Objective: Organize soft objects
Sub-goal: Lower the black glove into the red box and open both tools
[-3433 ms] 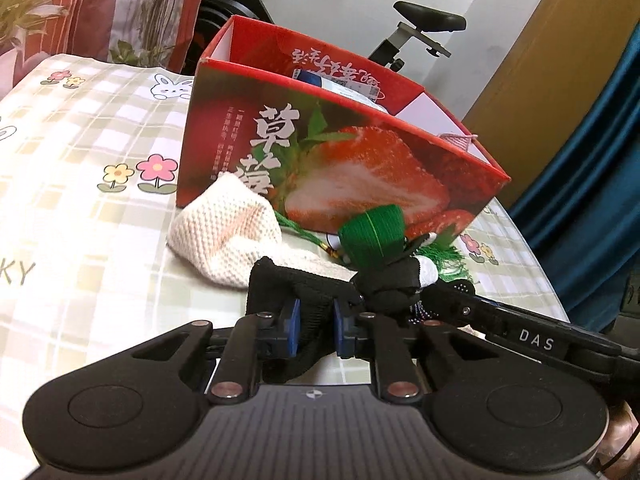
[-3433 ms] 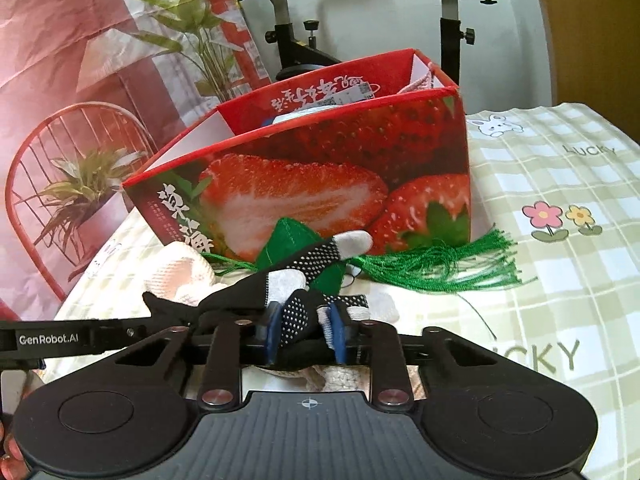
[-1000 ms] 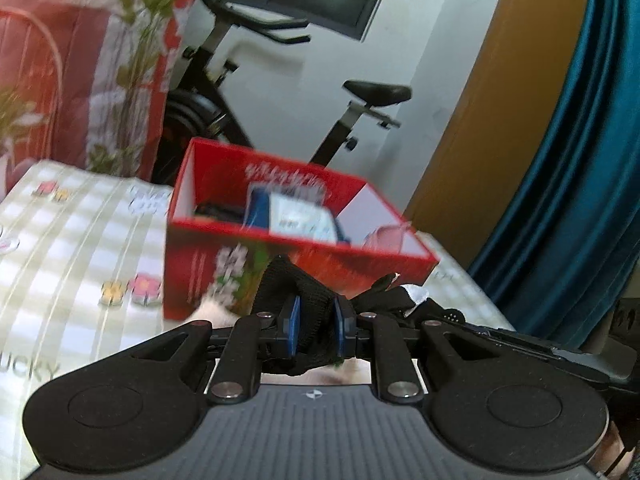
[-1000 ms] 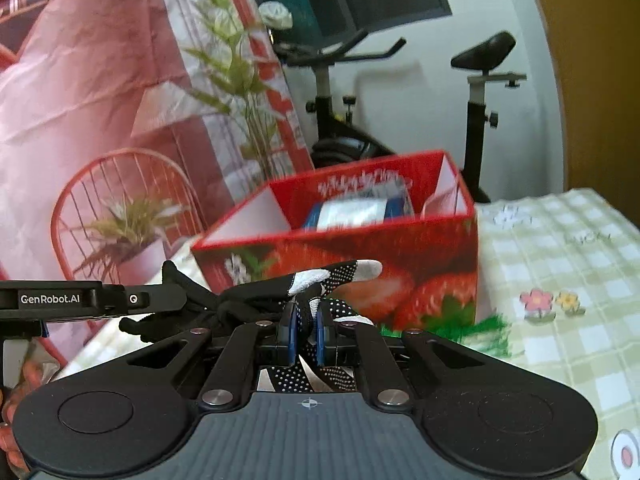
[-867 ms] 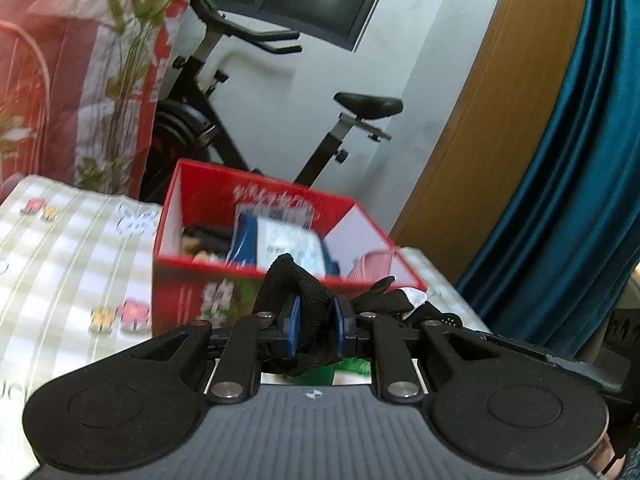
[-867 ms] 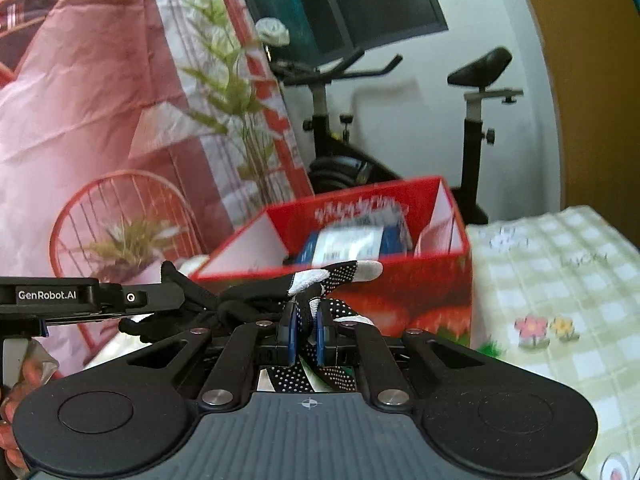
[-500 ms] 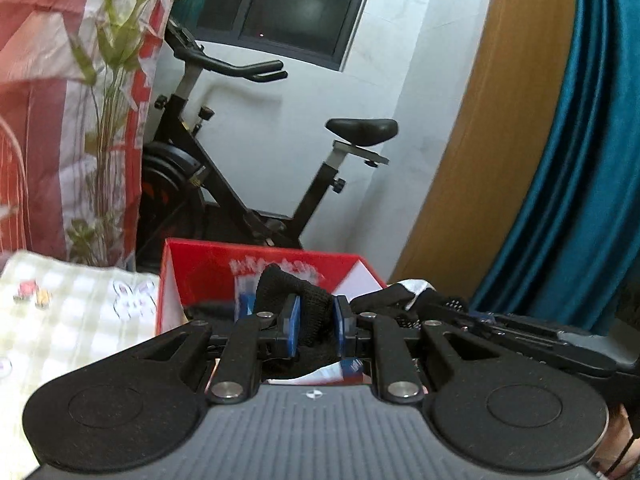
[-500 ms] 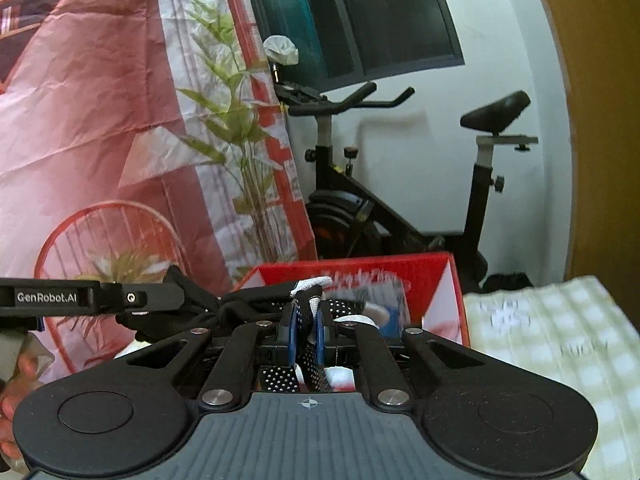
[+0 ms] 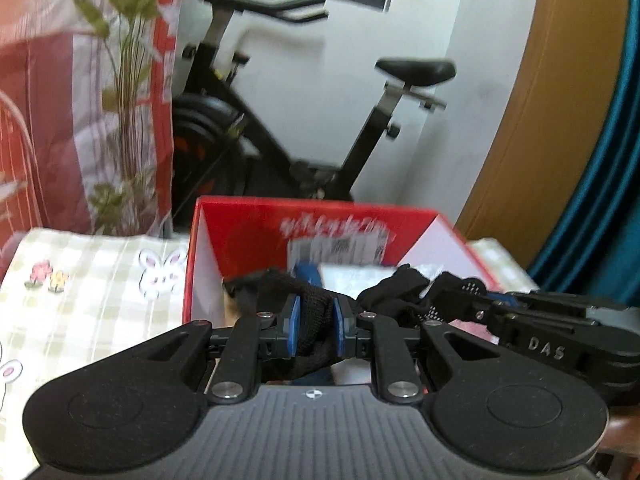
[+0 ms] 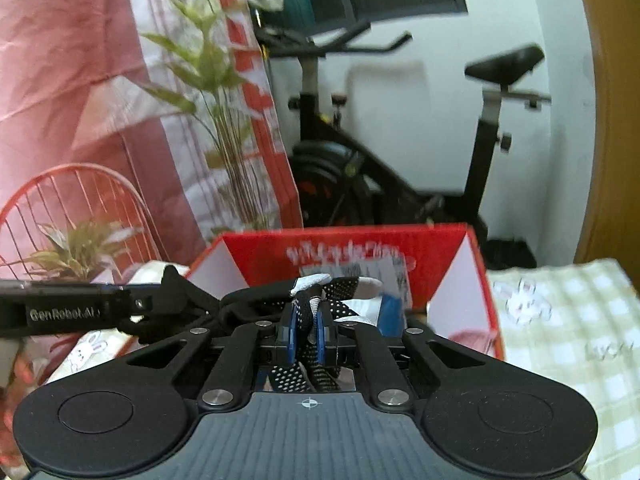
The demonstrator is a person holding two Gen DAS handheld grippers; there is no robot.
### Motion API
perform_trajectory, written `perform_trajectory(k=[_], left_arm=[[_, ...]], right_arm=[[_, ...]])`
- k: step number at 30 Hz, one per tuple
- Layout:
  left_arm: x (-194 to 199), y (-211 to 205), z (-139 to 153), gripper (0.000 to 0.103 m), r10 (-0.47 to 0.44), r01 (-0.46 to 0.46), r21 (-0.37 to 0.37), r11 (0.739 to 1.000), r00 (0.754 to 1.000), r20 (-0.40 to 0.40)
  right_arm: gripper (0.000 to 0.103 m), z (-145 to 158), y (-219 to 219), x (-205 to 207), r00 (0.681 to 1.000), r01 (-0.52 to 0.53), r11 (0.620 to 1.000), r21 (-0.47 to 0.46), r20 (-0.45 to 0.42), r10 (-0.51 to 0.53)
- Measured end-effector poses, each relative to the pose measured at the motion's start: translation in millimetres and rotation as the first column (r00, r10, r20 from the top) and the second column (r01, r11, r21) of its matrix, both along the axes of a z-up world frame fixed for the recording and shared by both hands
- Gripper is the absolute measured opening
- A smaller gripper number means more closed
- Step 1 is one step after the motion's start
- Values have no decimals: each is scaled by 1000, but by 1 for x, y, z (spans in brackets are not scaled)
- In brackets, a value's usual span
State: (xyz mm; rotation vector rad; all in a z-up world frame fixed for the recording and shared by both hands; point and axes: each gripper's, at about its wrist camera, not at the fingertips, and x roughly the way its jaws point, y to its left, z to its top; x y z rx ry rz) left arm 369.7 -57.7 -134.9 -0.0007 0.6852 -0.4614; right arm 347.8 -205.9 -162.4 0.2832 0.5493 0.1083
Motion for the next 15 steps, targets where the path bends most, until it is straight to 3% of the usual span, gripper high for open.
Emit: perform_trajectory(k=[5,13,14,15], left_arm=[[9,12,-9,19,30,-29,33,999,999,-28],[15,15,-13,20,46,-44,62,997,998,-39],[14,15,-13,21,40,-37,59,998,998,-38],[14,13,-14,31,35,-32,62,998,999,-39]], right_arm=[[12,-20,5,7,998,-25,999,37,-59,27],[23,-28,9,5,996,-22,1000,10,-88,22],[23,-27,9,3,996,-24,1000,-9,-84,23],[23,-26,10,1,997,-26,999,-28,-80,24]])
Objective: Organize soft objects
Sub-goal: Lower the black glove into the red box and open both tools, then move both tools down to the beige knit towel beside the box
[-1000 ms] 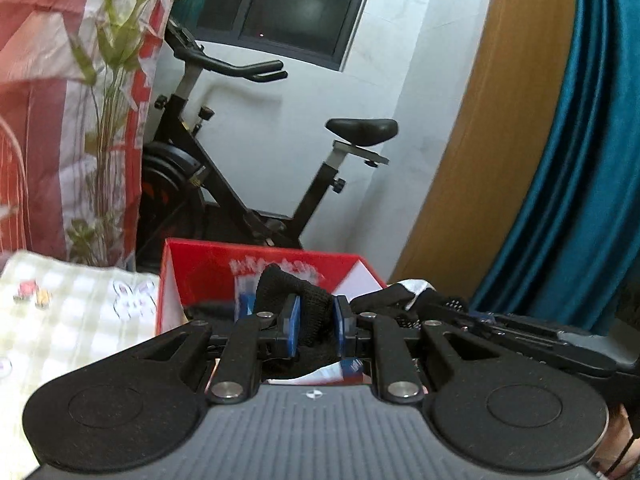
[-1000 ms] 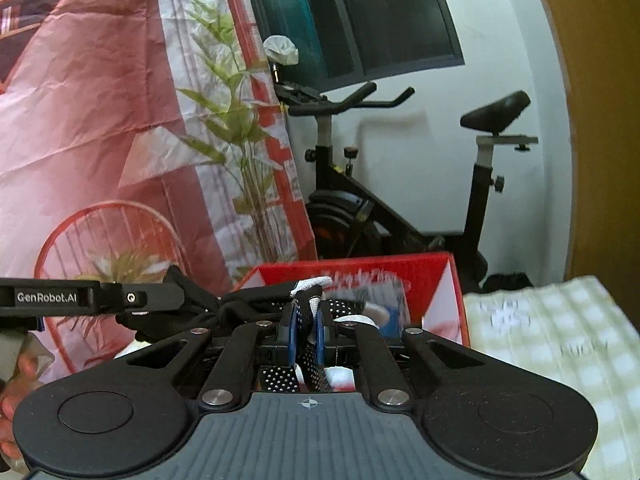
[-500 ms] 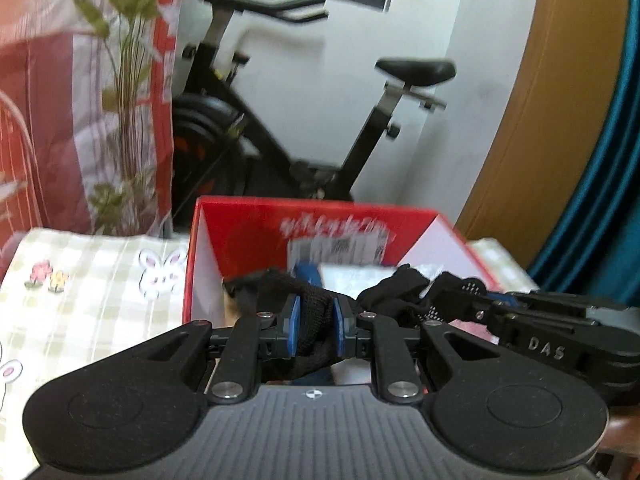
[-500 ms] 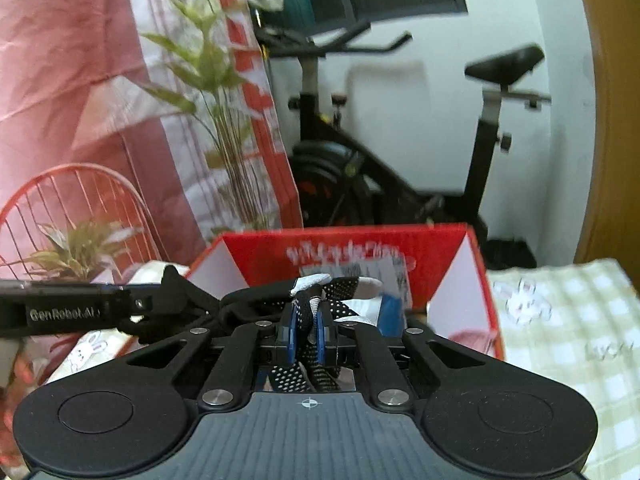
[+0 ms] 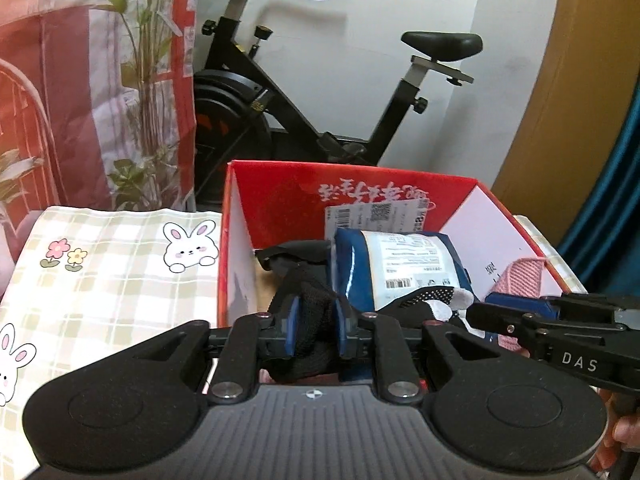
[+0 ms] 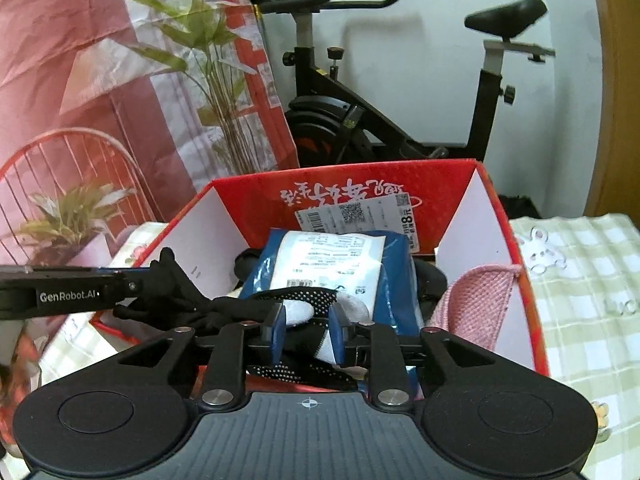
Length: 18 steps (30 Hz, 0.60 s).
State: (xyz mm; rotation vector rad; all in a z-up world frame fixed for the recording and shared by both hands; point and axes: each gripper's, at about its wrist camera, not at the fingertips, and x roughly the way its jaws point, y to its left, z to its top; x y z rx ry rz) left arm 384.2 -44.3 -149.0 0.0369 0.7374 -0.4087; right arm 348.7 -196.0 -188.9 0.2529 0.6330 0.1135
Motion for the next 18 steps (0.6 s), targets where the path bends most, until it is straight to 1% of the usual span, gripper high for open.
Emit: perform_trajectory(k=[1,3,7,11,15,18], left_arm=[[-1,-1,0,46,-9,9,2,1000,1000,2],[-6,-2,3,59,-23,23,-3,1000,999,27],[-15,4,15,63,-23,25,-35,999,998,57],[-28,12,24,66,-5,9,-45,999,996,84],[-44,22,30,66,-4,9,-49,999,994,111],[-63,32,32,66,-21,27,-49,998,991,132]], right_arm=[[24,1,1,-2,1000,-1,1000,-15,4,1],[26,4,1,-7,1000,2,1000,-29,11,-2],[32,11,2,-21,999,17,999,-47,39,-15],[40,16,0,-42,997,27,999,-36,78,-24],[41,20,1,-62,994,37,999,-28,103,-34],[41,19,1,-80,993,35,999,-26,111,-32]])
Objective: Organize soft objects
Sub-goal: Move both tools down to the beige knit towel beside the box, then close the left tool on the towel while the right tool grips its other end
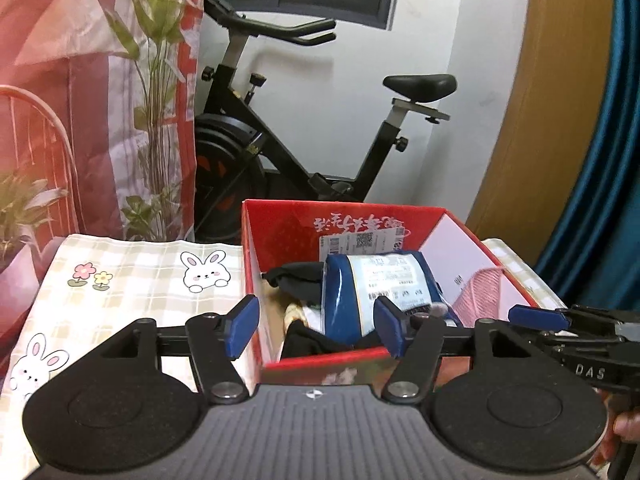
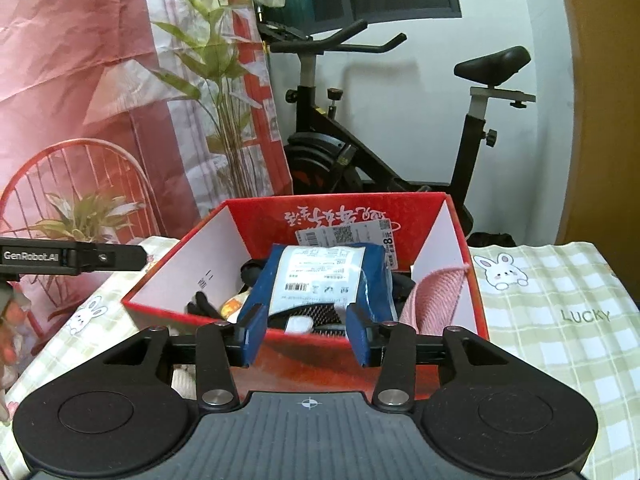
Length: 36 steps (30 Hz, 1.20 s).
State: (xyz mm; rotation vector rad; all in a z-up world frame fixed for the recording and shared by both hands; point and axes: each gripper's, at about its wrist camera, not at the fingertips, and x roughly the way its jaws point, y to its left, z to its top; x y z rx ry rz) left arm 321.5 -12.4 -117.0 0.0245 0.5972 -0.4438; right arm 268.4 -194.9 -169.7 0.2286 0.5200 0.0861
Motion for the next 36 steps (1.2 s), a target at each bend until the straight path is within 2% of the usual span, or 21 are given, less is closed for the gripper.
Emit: perform_trajectory(k=[5,9,14,18,23,24,27,28,30,36], left_arm=[[-26,13,-12,66,-1,1,32,999,1000,9],[-31,16,-37,66,-8,10,49,999,999,-49],[-21,14,-72,66,10,-3,60,998,994,-112],[-11,18,-93,66,37,-30,54,998,990,-138],[0,11,-106,64,17,-15,14,1000,984,-179],[0,9,-108,62,10,-8,12,1000,982,-186],[-1,3,-115,22,-8,13,22,1000,977,-215],[-3,3,-116,16,-6,12,28,1000,976,-217],[-9,4,-118,10,-6,13,30,999,977,-212],[-33,15,-120,10,41,-35,28,999,972,-233]], right_arm=[[41,-15,2,-30,1000,-11,1000,5,-29,11],[41,-43,6,-48,994,-17,1000,21,-109,20],[41,-78,19,-70,978,-21,1000,13,-207,23],[49,-92,24,-87,972,-15,1000,-16,-234,11],[50,-99,22,-89,967,-22,1000,-22,-256,16],[50,-99,23,-88,967,-27,999,-27,-256,19],[50,-99,20,-85,966,-31,999,-28,-256,23],[50,-99,20,-85,967,-32,999,-29,-255,23],[50,-99,19,-85,967,-28,999,-28,-253,20],[50,-102,13,-86,969,-6,1000,-8,-247,4]])
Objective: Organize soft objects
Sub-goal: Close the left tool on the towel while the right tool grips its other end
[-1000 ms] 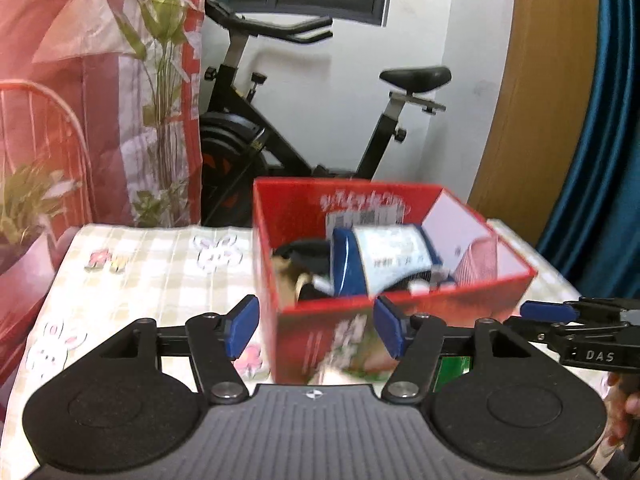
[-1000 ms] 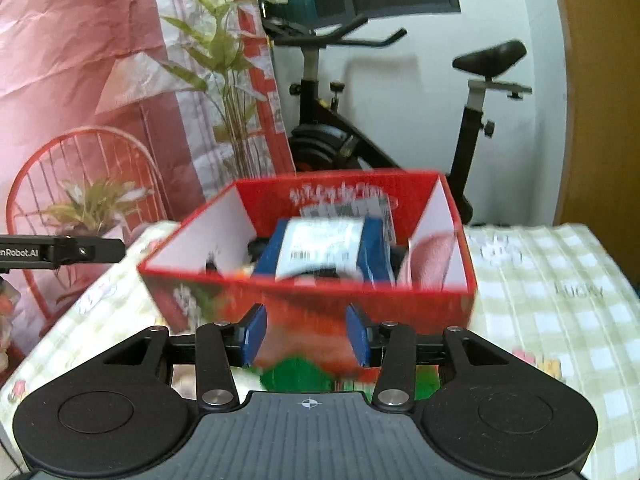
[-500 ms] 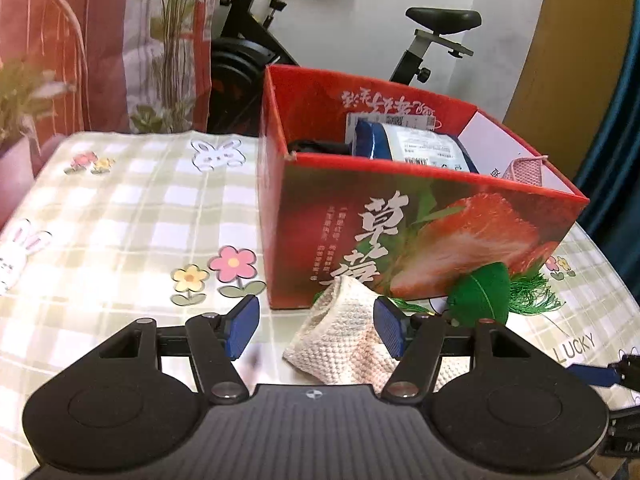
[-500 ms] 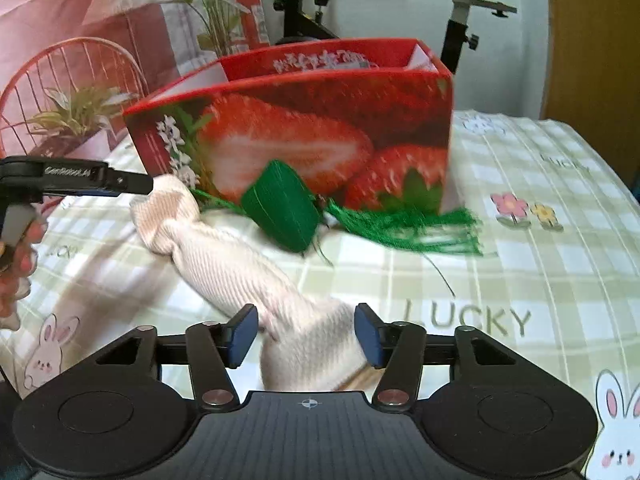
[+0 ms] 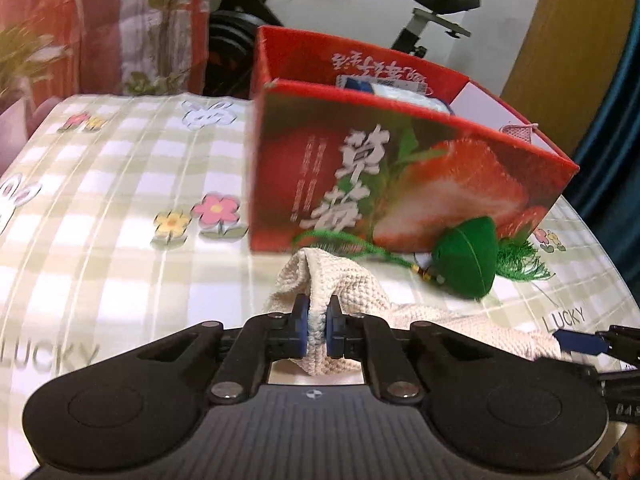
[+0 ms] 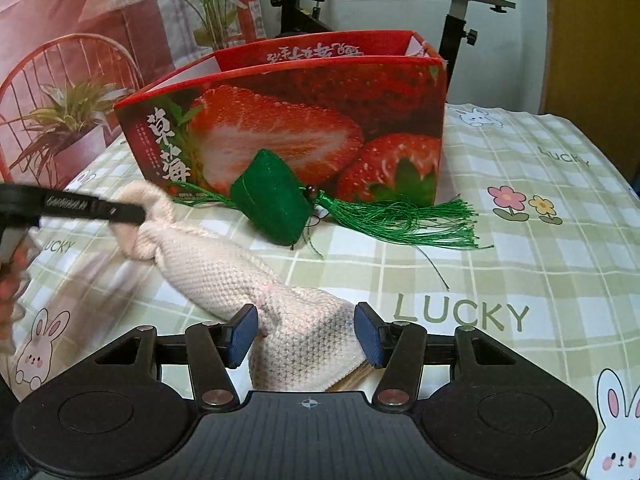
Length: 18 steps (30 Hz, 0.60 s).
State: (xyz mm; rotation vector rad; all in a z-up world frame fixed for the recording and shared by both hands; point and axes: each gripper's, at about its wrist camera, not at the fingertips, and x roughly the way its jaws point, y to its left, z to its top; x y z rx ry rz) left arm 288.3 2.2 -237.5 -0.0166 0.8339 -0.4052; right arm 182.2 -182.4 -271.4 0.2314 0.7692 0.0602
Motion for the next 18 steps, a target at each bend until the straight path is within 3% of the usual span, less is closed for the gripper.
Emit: perform_trajectory(k=[8,18], left_arm=[[-48,18,-7,9,106,-111,-75,991,992,-70],[-90,28,2,9,127,-139,-144,980,988,-90]], right_arm=[[52,1,-7,-3,999,30,999,36,18,-31],[55,2,-20,-13,993,109,990,89,35,-113]])
